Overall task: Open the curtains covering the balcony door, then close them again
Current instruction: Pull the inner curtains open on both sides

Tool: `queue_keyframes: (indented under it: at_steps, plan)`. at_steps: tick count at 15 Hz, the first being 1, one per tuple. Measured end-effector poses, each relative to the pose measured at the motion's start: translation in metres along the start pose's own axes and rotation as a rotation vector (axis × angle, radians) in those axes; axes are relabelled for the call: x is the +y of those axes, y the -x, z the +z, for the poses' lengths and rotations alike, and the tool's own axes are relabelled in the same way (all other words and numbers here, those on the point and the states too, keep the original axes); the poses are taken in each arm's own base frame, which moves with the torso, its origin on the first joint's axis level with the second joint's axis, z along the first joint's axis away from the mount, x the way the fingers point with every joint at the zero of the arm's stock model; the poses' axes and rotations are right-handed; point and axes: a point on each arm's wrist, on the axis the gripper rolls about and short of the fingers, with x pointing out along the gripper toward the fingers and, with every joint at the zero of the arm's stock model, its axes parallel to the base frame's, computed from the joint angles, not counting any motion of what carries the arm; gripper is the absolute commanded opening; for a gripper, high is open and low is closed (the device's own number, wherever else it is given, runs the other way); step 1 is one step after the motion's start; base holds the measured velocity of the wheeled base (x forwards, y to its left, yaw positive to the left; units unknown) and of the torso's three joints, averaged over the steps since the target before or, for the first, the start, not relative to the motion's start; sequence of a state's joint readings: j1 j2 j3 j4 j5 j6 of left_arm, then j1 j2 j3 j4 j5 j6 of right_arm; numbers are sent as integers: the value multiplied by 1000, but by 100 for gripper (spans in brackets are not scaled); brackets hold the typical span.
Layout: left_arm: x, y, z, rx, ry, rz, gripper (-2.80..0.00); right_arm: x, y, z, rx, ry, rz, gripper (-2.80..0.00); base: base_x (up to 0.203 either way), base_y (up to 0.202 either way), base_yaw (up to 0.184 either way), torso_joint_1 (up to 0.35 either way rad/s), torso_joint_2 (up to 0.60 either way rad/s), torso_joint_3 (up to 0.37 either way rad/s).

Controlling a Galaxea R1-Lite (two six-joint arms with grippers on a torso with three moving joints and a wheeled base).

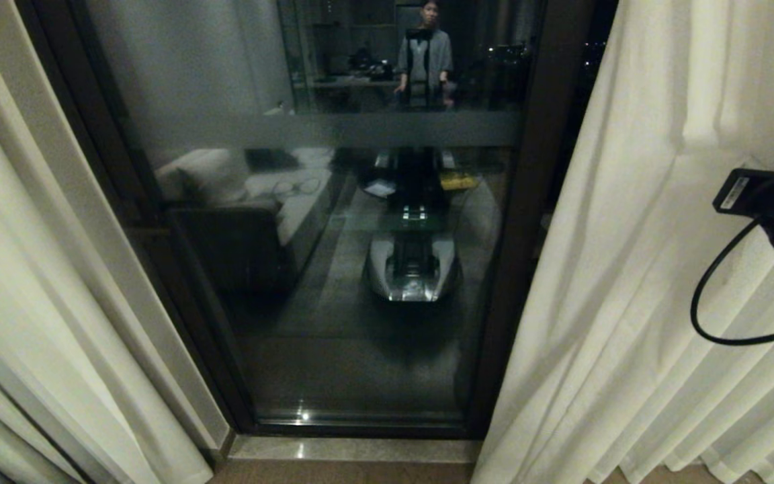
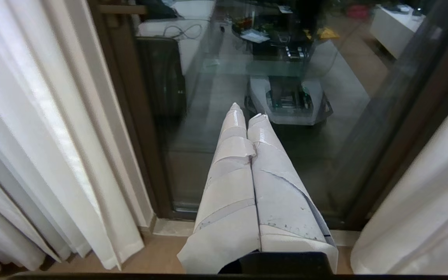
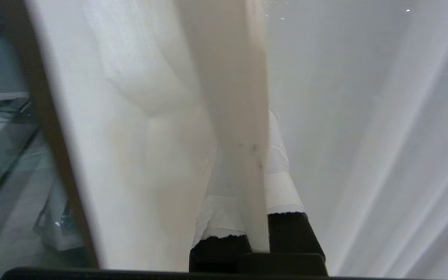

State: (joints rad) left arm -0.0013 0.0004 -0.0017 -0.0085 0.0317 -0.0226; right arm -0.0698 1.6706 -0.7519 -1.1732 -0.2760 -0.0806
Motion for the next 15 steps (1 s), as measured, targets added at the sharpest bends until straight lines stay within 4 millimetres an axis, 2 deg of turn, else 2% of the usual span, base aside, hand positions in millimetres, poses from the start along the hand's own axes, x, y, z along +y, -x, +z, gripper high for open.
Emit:
queue_keyframes:
  at_steps: [15]
  plan:
    - [0, 0, 0, 0, 0, 0, -280, -27, -8, -2, -1, -16, -90, -280, 0, -185, 3, 2, 2, 2]
